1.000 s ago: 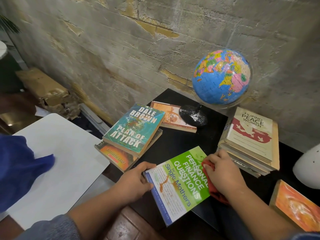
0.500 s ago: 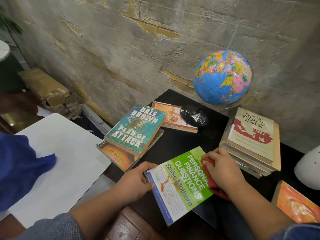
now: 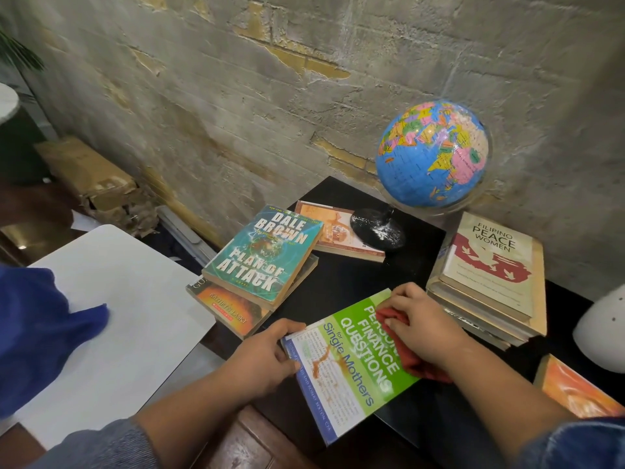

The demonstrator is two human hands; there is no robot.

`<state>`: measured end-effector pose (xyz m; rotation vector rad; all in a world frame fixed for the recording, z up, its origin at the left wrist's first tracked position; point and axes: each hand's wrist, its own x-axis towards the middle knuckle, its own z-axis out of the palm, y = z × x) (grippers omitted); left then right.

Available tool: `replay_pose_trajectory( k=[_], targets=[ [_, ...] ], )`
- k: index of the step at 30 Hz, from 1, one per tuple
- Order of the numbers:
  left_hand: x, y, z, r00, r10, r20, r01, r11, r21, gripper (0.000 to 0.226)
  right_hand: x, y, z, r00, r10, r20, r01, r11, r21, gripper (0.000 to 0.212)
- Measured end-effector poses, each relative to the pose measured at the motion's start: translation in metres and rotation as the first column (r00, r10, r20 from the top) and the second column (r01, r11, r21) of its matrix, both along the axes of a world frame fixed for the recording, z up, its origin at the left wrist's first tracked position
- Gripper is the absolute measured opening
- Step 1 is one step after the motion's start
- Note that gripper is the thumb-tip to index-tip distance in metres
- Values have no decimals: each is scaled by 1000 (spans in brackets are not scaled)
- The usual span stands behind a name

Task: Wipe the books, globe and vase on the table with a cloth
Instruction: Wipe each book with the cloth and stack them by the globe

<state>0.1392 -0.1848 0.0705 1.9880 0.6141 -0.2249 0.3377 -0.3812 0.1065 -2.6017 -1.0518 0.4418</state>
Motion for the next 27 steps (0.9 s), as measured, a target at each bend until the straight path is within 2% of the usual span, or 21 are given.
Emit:
replay_pose_trajectory(
  k=[2,6,9,11,14,16,18,20,22,23,26,27],
  targets=[
    [0,-1,0,1000,2,-3,-2,1000,-7,50,-4,2,-1,998,-32,60,31,999,12,23],
    [0,0,0,1000,6,-7,-6,1000,-17,51,-6,-2,2,990,134,-54,-134,991,-8,22],
    [1,0,0,1000,6,-10,-6,1000,-17,51,-5,-6,6,1000,15,-2,-16,1000,-9,21],
    [1,0,0,1000,8,-10,-8,1000,-23,50,-12,-8,3,999,34,27,-34,999,-8,21],
    [1,0,0,1000,7,-14,-8,1000,-21,50,-15,-15,4,986,133,-102,-135,991,-17,21],
    [2,1,0,1000,4,-13,-4,1000,-21,50,-10,-19,6,991,50,-121,-51,999,0,20],
    [1,0,1,1000,-2,-15,2,1000,-12,50,-13,-18,4,998,-45,-41,46,999,11,19],
    [1,0,1,1000,-2,-13,2,1000,-17,50,-23,-17,-1,999,-14,-34,14,1000,0,19],
    [0,0,1,1000,1,-12,-1,1000,-21,49,-29,-20,-3,995,24,-98,-24,1000,3,19],
    [1,0,1,1000,-1,-10,1,1000,-17,49,-29,-21,-2,993,-6,-115,8,1000,18,19],
    [1,0,1,1000,3,-2,-3,1000,-30,48,-35,-21,-2,982,-187,5,187,982,25,20],
    [0,-1,2,1000,4,0,-4,999,-33,48,-42,-20,-2,980,-196,43,196,981,13,22]
  ],
)
